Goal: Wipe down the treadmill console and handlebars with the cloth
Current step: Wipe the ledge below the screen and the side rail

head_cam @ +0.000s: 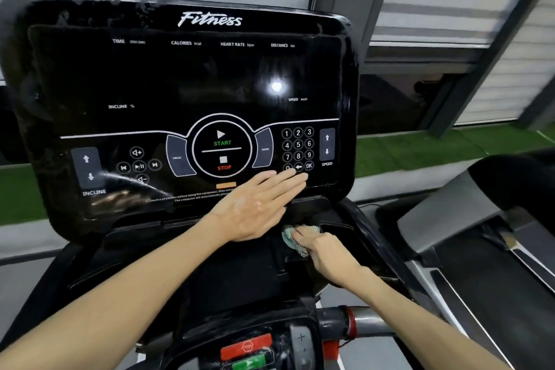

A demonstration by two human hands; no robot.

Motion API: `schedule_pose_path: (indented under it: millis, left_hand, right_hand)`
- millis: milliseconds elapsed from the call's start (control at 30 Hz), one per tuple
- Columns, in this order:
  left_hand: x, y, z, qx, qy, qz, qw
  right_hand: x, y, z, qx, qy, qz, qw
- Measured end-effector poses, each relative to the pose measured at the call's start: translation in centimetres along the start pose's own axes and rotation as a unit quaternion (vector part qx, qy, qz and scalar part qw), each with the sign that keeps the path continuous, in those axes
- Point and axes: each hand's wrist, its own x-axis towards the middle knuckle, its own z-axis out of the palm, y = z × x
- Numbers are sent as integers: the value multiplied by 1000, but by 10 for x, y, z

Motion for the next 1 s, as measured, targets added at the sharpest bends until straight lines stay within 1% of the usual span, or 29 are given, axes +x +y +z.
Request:
schedule_pose_path:
  millis: [100,167,200,367,467,600,700,733,800,867,933,1000]
  left_hand:
    - [27,10,11,-9,-21,19,1000]
    - [32,12,21,-9,-44,36,998]
    - [32,12,25,-7,-51,44,998]
    - [34,12,31,-23,-56,54,997]
    - [34,12,31,-18,-55,57,997]
    - [33,13,29,-19,-54,51,997]
    - [33,14,31,-26,-52,49,997]
    - [33,14,32,-26,-54,50,997]
    - [35,14,32,-29,-60,52,996]
    - [35,14,32,-26,-64,53,996]
    - [35,13,31,-24,-63,49,997]
    - [34,14,30,-29,-62,46,997]
  right_hand:
    - [-19,20,-1,-7,-31,52,998]
    - [-35,37,0,23,-32,102,994]
    - [-40,42,-2,28,-35,108,993]
    - [-10,26,-3,9,-7,94,996]
    - [-9,16,2,-42,-46,91,994]
    - [-43,24,-5,13,-60,66,996]
    - [-51,33,-7,9,-84,69,994]
    - [-46,33,-6,3,-81,63,995]
    - [-29,28,-2,0,-51,64,997]
    - [-15,22,4,9,-17,97,995]
    - [-16,21,7,41,0,123,992]
    - [-32,26,6,78,-2,128,989]
